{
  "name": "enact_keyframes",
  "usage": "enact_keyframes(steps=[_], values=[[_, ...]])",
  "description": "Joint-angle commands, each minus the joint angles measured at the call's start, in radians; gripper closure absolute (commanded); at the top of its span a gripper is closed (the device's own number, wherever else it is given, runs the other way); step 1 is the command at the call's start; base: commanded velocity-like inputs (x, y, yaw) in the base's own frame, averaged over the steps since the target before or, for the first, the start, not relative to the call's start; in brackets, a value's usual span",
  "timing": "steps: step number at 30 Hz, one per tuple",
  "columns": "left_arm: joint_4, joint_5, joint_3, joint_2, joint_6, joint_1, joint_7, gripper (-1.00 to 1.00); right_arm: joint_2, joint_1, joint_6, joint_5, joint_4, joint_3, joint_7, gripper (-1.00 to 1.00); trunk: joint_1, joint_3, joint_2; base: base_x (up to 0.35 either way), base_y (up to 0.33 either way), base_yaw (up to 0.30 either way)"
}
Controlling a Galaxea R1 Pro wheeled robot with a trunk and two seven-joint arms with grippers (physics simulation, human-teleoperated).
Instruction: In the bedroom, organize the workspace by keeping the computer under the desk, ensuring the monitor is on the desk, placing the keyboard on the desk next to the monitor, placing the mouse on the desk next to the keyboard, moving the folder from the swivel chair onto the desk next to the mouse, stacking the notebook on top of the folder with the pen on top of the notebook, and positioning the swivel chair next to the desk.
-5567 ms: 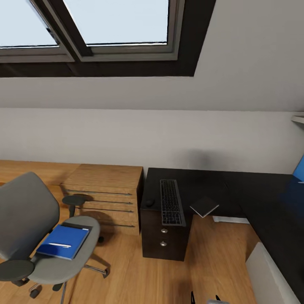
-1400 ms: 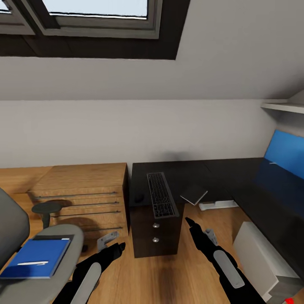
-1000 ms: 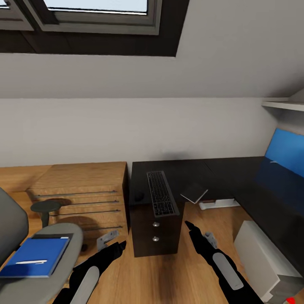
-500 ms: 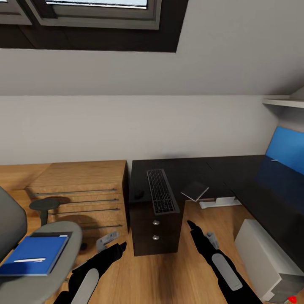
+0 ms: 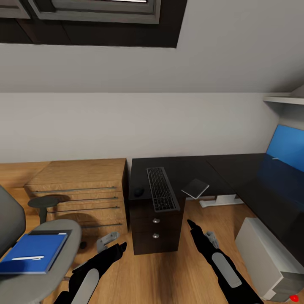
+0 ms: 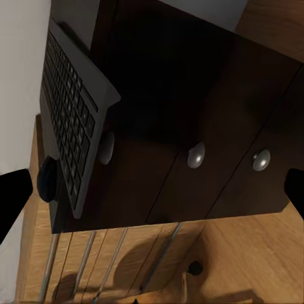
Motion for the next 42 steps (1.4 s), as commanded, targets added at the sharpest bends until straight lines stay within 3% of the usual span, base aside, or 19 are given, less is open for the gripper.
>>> enact_keyframes(steps=[1,9,15,21,33,42], values=[[-0.001,0.010,-0.001,0.000,0.001,-0.001,0.009,-1.00,-0.002,-0.001,0.001,-0.009,0.000,0.002,0.015,-1.00,0.004,-0.004,-0.008,0.000,0.000,0.000],[-0.002,0.009,-0.014,0.000,0.001,0.000,0.009,-1.00,-0.003,-0.001,0.019,-0.014,0.002,-0.001,0.070,-1.00,0.035,-0.029,-0.064,0.000,0.000,0.000],[-0.003,0.009,-0.019,0.001,0.001,0.000,0.009,-1.00,-0.005,-0.001,0.092,-0.049,0.002,-0.005,0.125,-1.00,0.058,-0.048,-0.106,0.000,0.000,0.000],[-0.003,0.009,-0.035,0.000,-0.001,0.000,0.010,-1.00,-0.005,-0.001,0.111,-0.070,0.004,-0.006,0.139,-1.00,0.081,-0.067,-0.148,0.000,0.000,0.000],[-0.001,0.009,-0.044,0.001,-0.002,0.000,0.010,-1.00,-0.005,-0.001,0.113,-0.071,0.004,-0.006,0.140,-1.00,0.127,-0.105,-0.232,0.000,0.000,0.000],[-0.001,0.010,-0.045,0.001,-0.002,0.000,0.010,-1.00,-0.003,-0.001,0.109,-0.072,-0.001,-0.005,0.146,-1.00,0.127,-0.105,-0.232,0.000,0.000,0.000]])
